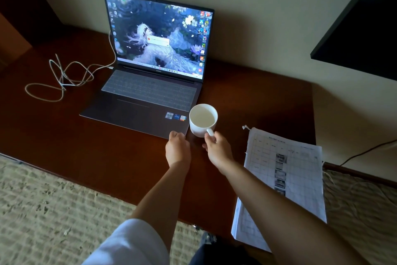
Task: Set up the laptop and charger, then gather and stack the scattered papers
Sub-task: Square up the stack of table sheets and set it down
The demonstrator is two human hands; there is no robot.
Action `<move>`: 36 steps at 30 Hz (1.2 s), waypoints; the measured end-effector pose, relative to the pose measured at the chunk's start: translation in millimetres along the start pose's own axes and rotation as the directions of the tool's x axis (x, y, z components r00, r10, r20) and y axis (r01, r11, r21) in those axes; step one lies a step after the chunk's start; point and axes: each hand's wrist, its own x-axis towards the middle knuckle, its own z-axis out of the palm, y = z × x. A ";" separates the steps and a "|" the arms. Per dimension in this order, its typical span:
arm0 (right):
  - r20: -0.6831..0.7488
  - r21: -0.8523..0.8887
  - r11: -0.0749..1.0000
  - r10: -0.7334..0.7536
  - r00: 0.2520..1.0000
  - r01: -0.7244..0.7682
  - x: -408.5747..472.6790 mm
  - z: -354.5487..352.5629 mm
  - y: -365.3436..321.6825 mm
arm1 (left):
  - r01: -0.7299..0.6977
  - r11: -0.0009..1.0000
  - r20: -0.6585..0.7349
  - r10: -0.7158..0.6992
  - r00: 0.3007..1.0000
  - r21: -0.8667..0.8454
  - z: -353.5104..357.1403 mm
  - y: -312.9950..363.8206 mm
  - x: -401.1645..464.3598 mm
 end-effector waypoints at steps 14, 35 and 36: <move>0.048 0.221 0.975 -0.021 0.999 0.010 -9.9 -36.3 -34.0 | -0.222 0.933 0.107 0.261 0.959 -0.282 -26.9 31.6 13.2; -0.276 0.166 0.977 -0.088 0.957 0.137 53.3 -212.0 -23.6 | -0.193 0.778 0.280 0.428 0.859 -0.598 44.5 199.8 14.1; -0.297 0.177 0.974 -0.082 0.951 0.140 62.0 -219.8 -19.6 | -0.189 0.774 0.286 0.433 0.855 -0.605 53.9 208.8 15.9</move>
